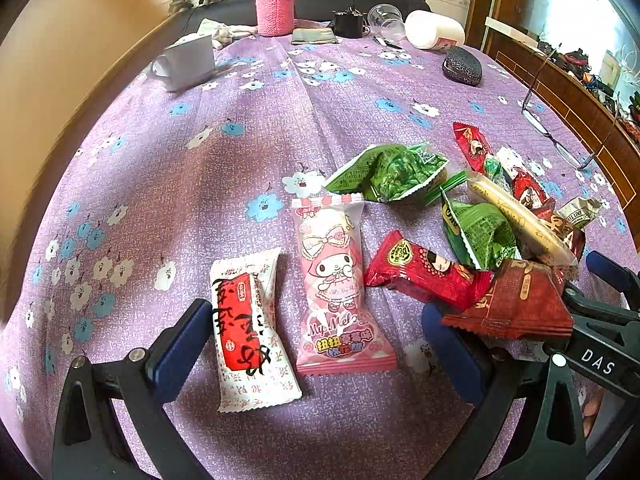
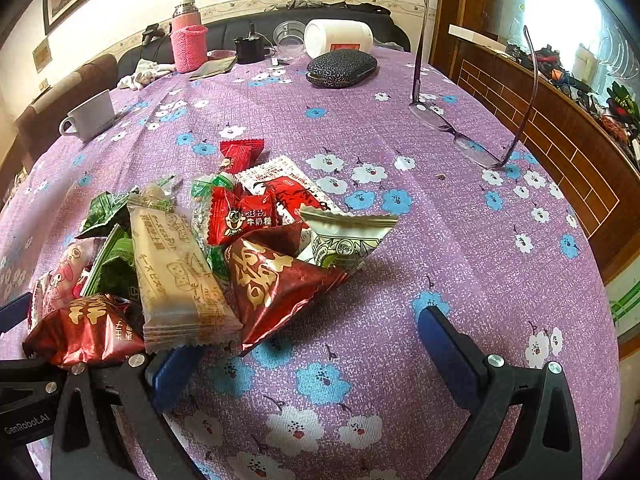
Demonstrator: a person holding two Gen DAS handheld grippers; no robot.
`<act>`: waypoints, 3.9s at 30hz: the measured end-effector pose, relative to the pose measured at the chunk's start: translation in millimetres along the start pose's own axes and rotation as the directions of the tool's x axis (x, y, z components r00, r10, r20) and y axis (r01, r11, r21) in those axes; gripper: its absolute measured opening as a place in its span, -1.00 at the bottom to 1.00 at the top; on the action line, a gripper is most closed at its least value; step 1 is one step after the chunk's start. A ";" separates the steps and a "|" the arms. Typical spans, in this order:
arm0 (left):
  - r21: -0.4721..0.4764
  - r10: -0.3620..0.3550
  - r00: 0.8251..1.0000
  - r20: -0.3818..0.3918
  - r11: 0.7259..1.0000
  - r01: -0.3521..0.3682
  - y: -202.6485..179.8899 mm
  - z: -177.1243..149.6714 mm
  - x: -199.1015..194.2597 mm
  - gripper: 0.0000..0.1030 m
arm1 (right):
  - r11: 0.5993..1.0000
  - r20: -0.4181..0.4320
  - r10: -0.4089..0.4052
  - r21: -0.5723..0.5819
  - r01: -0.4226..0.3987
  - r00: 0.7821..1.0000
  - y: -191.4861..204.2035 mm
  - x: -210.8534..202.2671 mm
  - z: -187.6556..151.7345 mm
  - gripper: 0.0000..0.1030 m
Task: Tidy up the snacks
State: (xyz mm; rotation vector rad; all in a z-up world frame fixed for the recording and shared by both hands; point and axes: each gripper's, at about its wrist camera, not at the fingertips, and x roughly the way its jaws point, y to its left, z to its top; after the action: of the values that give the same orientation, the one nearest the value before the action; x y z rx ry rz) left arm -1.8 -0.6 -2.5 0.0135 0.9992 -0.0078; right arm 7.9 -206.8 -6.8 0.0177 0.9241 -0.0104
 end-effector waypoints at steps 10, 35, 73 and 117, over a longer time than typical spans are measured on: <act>0.000 0.000 1.000 0.000 1.000 0.000 0.0 -0.1 0.0 1.00 | 1.000 0.000 0.000 0.000 0.000 1.000 0.1 0.1 0.4 0.98; 0.000 0.000 1.000 0.000 1.000 0.000 0.0 -0.1 0.0 1.00 | 1.000 0.000 0.000 0.000 0.000 1.000 0.5 -0.7 0.1 0.98; 0.012 -0.180 0.983 -0.024 0.984 0.180 47.8 -4.2 -23.2 0.02 | 0.899 0.339 0.431 -0.087 -0.429 0.836 -12.6 -79.6 -14.2 0.91; -0.091 -0.207 0.966 0.152 0.971 0.223 121.0 -10.7 -76.2 -0.50 | 0.850 -0.001 0.521 -0.095 -0.519 0.853 60.1 -76.8 8.2 0.60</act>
State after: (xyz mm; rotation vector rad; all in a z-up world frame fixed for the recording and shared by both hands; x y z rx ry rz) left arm -50.4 120.6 56.7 -0.1926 0.8535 -0.1524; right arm -30.7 -146.8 60.1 0.1838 0.8695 0.5391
